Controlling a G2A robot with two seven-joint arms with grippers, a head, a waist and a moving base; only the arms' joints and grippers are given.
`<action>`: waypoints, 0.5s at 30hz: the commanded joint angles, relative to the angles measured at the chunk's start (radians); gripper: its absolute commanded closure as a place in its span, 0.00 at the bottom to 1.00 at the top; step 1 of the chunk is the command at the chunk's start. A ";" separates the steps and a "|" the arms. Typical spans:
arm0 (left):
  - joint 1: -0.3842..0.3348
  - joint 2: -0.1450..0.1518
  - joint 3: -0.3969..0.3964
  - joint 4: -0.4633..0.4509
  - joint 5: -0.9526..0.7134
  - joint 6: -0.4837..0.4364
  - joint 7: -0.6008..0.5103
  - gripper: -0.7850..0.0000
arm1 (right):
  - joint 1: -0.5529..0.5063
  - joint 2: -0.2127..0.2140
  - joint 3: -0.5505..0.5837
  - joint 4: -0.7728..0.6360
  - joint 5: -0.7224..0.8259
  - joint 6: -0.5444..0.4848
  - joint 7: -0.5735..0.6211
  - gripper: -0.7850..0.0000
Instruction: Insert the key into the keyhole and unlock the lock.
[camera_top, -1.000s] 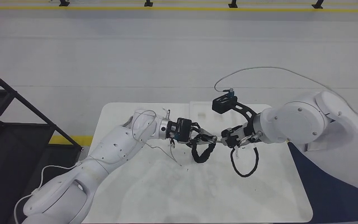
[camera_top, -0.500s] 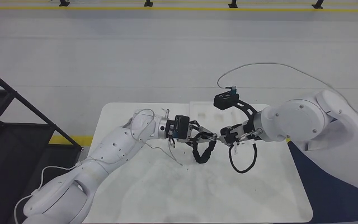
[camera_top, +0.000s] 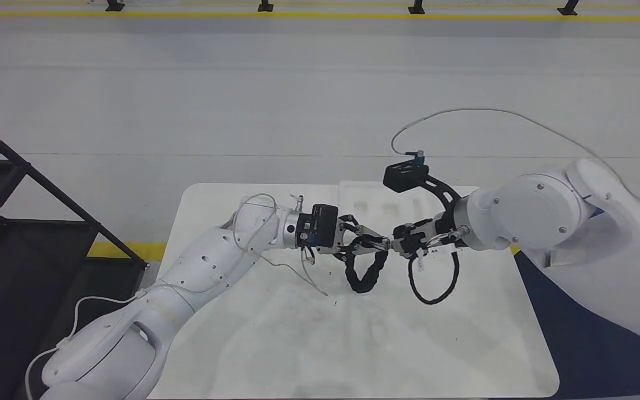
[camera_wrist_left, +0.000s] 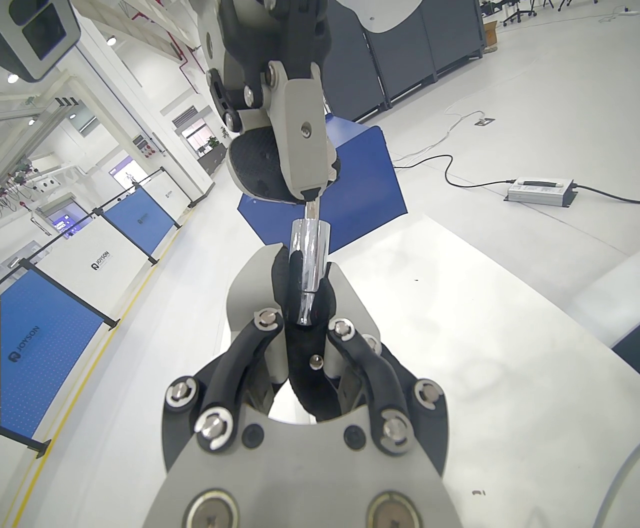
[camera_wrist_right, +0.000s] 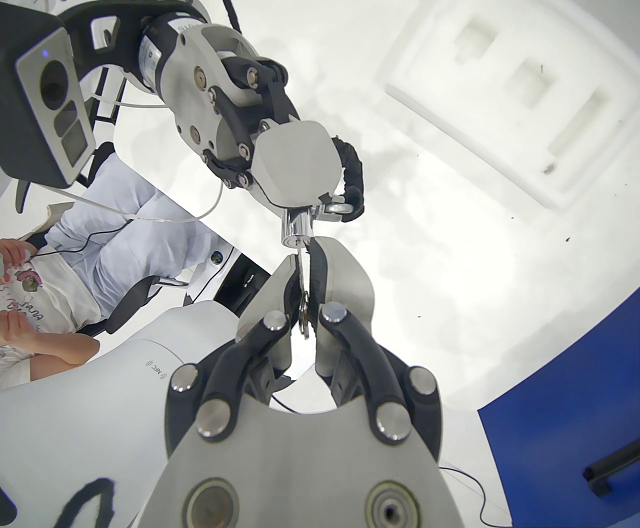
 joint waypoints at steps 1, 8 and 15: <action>-0.001 0.000 0.001 0.000 -0.001 0.000 0.000 1.00 | 0.000 -0.002 -0.001 0.002 -0.001 0.000 0.000 1.00; -0.001 -0.001 0.011 0.000 -0.012 -0.002 -0.002 1.00 | -0.003 -0.008 0.002 0.014 0.009 -0.001 -0.010 0.75; 0.008 -0.005 0.020 0.014 -0.091 -0.034 -0.034 1.00 | -0.005 -0.012 0.021 0.015 0.014 -0.076 -0.047 0.00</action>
